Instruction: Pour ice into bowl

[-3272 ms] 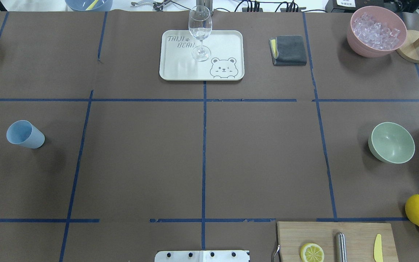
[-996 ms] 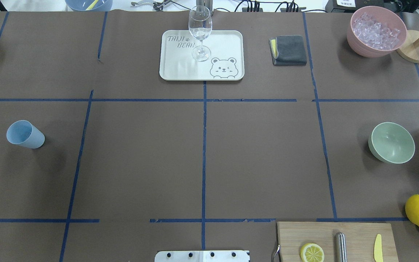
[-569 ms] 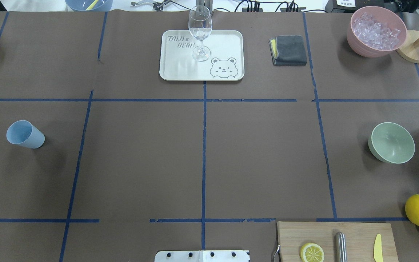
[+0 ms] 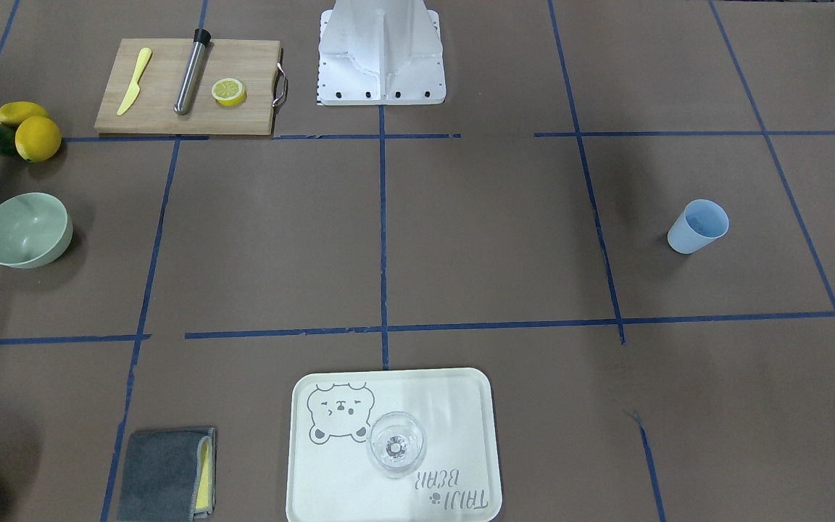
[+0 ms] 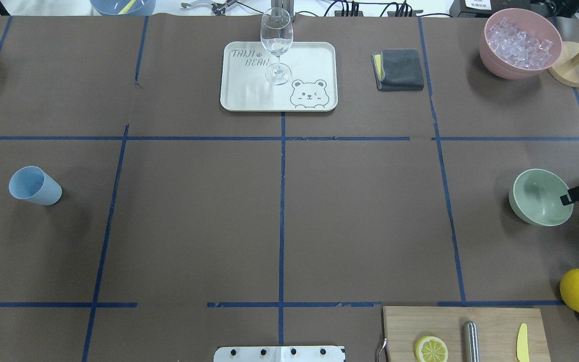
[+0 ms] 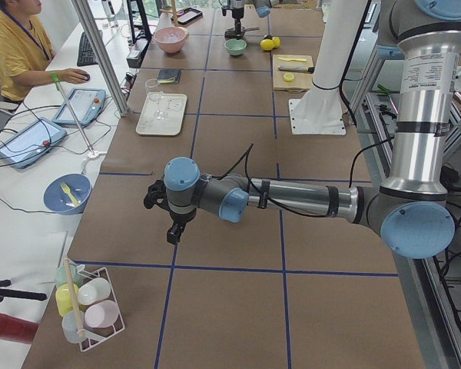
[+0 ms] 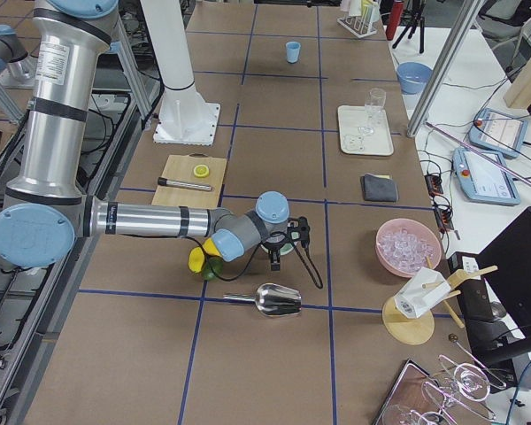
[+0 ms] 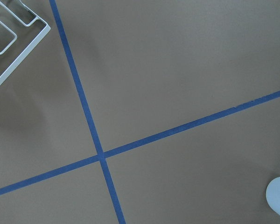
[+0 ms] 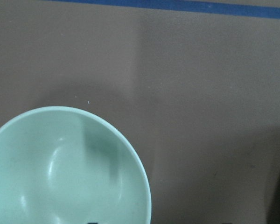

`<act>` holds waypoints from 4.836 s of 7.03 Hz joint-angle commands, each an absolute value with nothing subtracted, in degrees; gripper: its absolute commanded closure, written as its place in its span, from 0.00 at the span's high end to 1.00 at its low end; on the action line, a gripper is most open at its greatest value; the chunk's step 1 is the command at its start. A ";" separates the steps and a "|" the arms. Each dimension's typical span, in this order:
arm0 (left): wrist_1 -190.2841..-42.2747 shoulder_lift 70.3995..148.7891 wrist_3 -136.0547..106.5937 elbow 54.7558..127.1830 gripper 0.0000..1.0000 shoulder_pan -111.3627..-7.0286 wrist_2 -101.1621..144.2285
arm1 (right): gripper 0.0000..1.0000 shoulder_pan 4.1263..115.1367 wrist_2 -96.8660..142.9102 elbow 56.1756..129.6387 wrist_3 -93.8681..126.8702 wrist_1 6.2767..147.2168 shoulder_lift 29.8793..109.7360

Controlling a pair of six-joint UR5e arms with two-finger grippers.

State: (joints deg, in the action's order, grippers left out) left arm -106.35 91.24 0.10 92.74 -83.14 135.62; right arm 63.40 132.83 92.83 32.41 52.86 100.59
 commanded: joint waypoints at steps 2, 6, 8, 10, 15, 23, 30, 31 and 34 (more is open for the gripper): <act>-106.35 91.05 0.18 92.81 1.00 -83.14 135.35 | 0.39 62.14 132.63 90.35 36.47 52.73 97.39; -106.35 90.97 0.44 92.81 1.00 -83.14 135.26 | 0.00 62.05 133.51 92.00 37.79 46.85 98.88; -106.43 91.05 0.44 92.81 1.00 -83.14 135.26 | 0.00 61.96 133.77 98.58 54.65 47.72 95.13; -106.44 91.05 0.44 92.90 1.00 -83.14 135.70 | 0.00 56.90 131.50 100.02 65.86 47.90 88.63; -110.81 91.76 -0.08 92.81 1.00 -83.06 135.79 | 0.00 28.44 105.44 100.04 94.55 74.49 54.86; -128.38 86.96 -34.43 103.03 1.00 -70.26 127.27 | 1.00 20.74 97.56 85.51 98.70 76.73 42.80; -154.69 67.25 -69.39 107.93 1.00 -33.72 73.73 | 1.00 34.63 106.00 103.45 95.02 77.43 57.39; -157.30 65.32 -72.30 107.93 1.00 -26.96 65.82 | 1.00 34.72 105.82 103.45 94.40 77.26 58.00; -157.33 64.60 -73.92 107.49 1.00 -16.28 45.68 | 1.00 34.80 105.38 103.36 94.13 77.17 58.45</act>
